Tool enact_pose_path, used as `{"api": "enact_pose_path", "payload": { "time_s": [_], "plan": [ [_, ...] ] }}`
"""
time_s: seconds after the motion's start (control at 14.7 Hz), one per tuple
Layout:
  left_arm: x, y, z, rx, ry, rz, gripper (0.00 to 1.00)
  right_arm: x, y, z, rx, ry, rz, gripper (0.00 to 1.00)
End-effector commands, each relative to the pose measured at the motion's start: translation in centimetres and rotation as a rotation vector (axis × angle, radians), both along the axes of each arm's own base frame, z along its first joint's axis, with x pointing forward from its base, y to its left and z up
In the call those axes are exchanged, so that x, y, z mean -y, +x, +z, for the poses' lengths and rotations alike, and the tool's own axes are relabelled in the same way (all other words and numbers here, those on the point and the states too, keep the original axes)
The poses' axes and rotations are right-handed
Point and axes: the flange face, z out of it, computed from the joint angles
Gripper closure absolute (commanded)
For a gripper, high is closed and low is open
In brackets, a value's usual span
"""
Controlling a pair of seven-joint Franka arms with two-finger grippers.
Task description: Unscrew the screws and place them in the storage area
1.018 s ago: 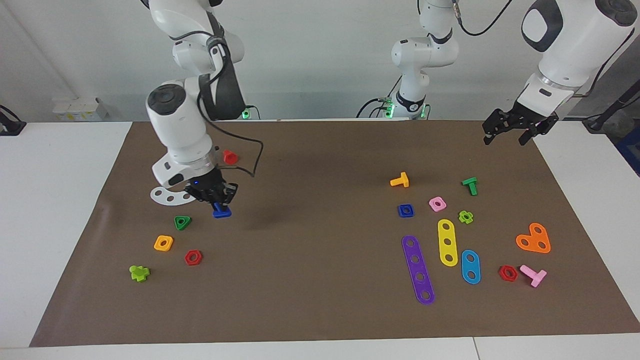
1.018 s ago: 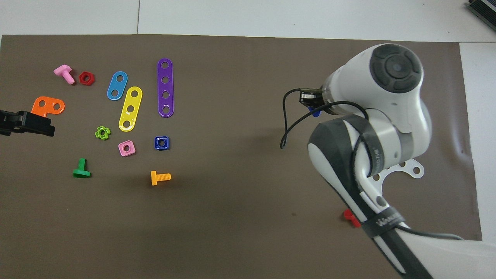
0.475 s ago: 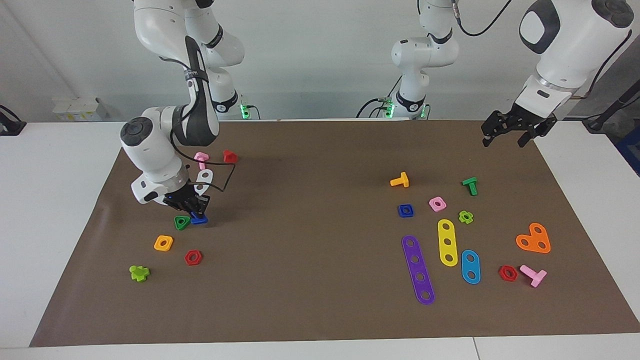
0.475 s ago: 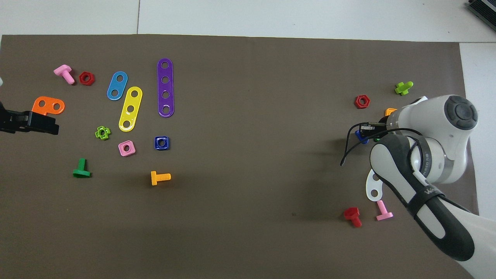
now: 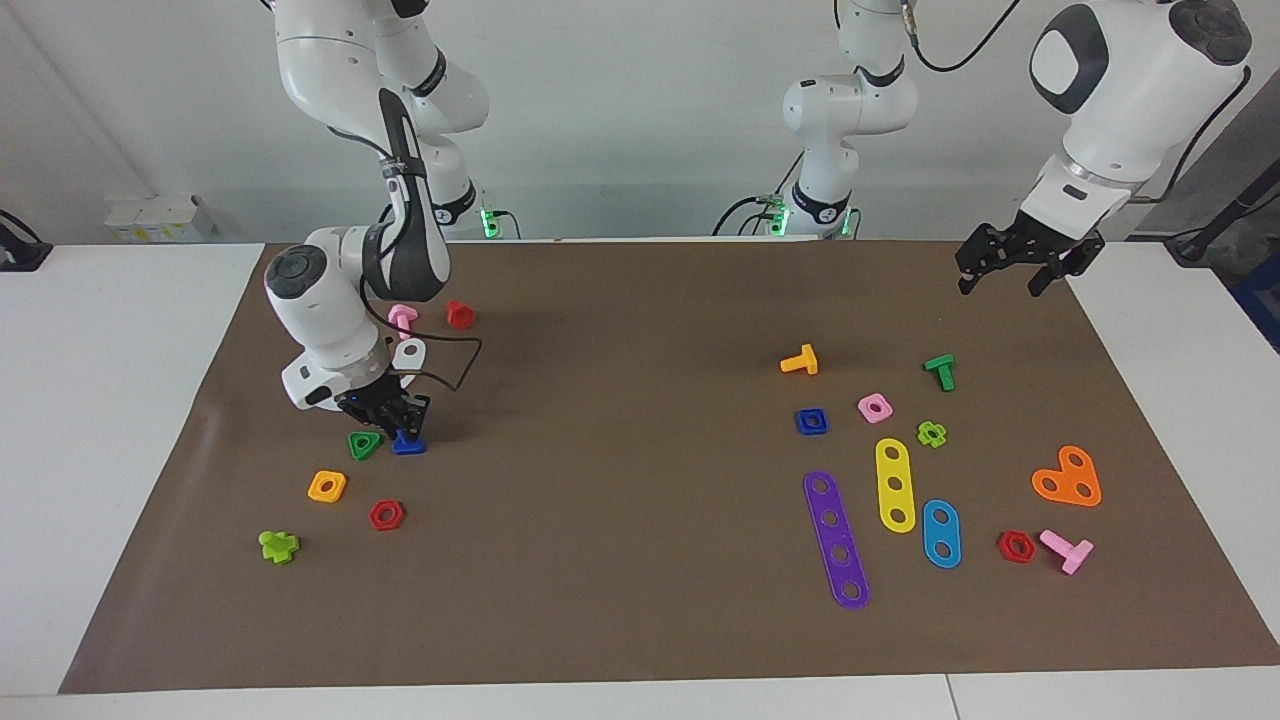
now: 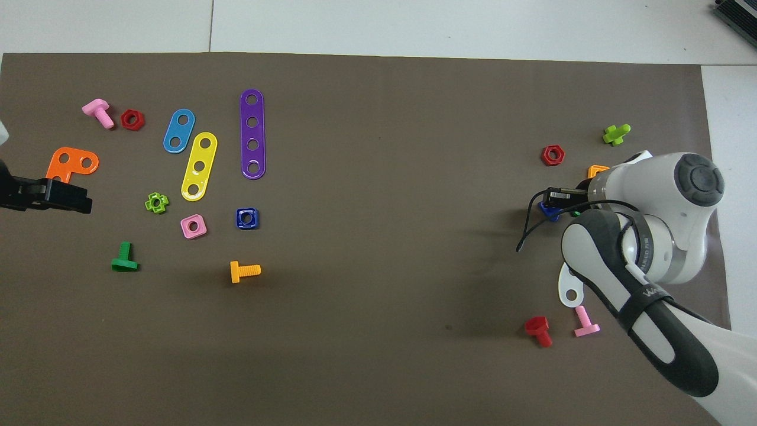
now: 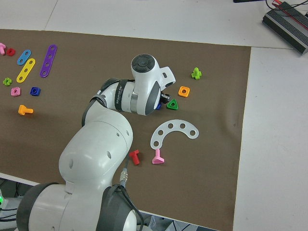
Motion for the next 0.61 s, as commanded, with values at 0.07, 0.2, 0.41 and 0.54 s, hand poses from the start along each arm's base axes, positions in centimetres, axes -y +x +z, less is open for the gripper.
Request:
{"api": "enact_pose_path", "payload": {
  "time_s": [0.07, 0.2, 0.41, 0.54],
  "plan": [
    [-1.1, -0.9, 0.1, 0.012, 0.007, 0.017, 0.0, 0.7, 1.7, 7.4, 0.055, 0.019, -0.009, 0.0],
    [-1.1, -0.9, 0.1, 0.012, 0.007, 0.017, 0.0, 1.3, 2.3, 12.1, 0.037, 0.026, -0.007, 0.0],
    [-1.0, -0.9, 0.1, 0.012, 0.007, 0.016, 0.0, 1.7, 1.8, 19.0, -0.01, 0.036, 0.004, 0.0],
    [-1.1, -0.9, 0.1, 0.012, 0.007, 0.017, 0.0, 2.2, 0.6, 22.6, -0.047, -0.004, 0.021, 0.0]
  ]
}}
